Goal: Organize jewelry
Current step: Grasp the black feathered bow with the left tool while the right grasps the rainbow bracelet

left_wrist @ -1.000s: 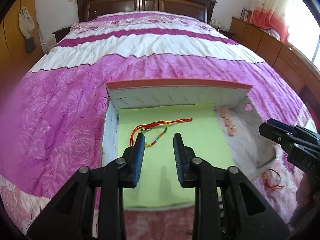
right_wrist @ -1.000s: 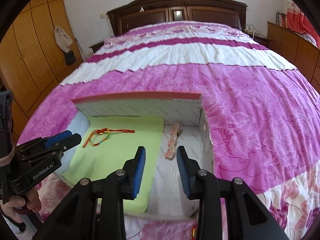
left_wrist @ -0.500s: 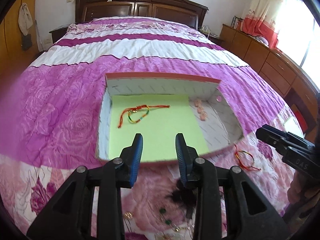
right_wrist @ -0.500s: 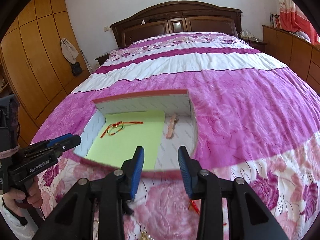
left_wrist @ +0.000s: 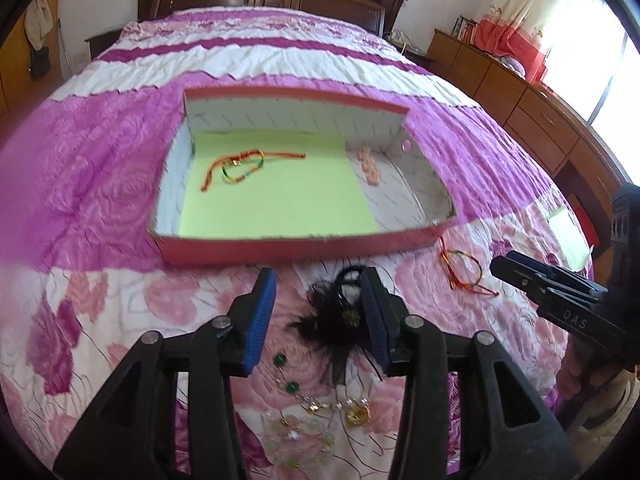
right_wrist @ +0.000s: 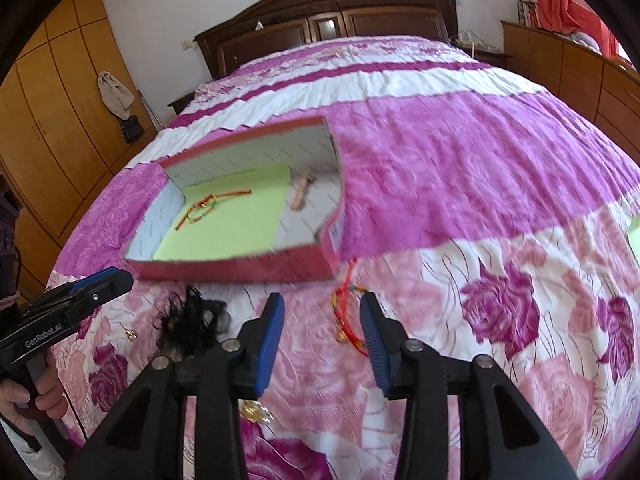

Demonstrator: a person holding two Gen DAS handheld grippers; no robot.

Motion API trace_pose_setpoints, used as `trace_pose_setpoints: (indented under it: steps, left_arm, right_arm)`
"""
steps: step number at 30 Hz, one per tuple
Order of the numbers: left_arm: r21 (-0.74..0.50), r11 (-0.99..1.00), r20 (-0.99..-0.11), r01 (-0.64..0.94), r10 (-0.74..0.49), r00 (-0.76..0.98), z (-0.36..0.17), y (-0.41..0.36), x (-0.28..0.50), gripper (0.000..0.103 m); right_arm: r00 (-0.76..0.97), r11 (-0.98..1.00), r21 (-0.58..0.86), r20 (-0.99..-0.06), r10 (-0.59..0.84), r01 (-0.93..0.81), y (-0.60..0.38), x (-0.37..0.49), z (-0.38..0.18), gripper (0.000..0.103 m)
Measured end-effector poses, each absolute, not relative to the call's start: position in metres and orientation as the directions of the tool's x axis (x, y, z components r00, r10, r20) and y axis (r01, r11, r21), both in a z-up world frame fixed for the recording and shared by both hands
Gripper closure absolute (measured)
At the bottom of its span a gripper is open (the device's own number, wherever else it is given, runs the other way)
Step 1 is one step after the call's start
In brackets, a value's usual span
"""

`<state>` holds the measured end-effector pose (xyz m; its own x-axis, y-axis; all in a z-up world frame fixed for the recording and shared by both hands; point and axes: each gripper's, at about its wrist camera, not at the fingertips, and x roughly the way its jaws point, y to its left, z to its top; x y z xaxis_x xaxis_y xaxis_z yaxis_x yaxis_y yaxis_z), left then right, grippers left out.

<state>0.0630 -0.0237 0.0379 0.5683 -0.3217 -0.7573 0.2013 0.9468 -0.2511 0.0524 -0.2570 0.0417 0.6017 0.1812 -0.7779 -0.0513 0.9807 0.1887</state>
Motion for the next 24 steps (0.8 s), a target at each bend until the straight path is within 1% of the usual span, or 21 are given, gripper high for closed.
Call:
trace_pose_setpoints:
  steps: [3, 6, 12, 18, 24]
  left_arm:
    - [-0.265, 0.944, -0.773, 0.197, -0.33, 0.542, 0.03, -0.029, 0.062, 0.062]
    - [-0.279, 0.939, -0.783, 0.202, -0.344, 0.518, 0.022, -0.035, 0.061, 0.061]
    - [-0.28, 0.934, -0.794, 0.221, -0.354, 0.495, 0.013, -0.046, 0.06, 0.061]
    - [-0.242, 0.946, -0.816, 0.216, -0.319, 0.482, 0.0, -0.052, 0.062, 0.06]
    - [-0.232, 0.948, -0.822, 0.218, -0.311, 0.478, -0.01, -0.058, 0.064, 0.058]
  right_arm:
    - [0.589, 0.983, 0.18, -0.791, 0.165, -0.034, -0.261, 0.051, 0.033, 0.053]
    - [0.57, 0.985, 0.174, -0.808, 0.152, -0.015, -0.264, 0.052, 0.023, 0.05]
    - [0.531, 0.983, 0.182, -0.834, 0.151, 0.005, -0.268, 0.057, 0.004, 0.05]
    - [0.503, 0.98, 0.198, -0.849, 0.16, 0.022, -0.272, 0.063, -0.011, 0.05]
    - [0.496, 0.978, 0.207, -0.852, 0.168, 0.023, -0.273, 0.066, -0.019, 0.05]
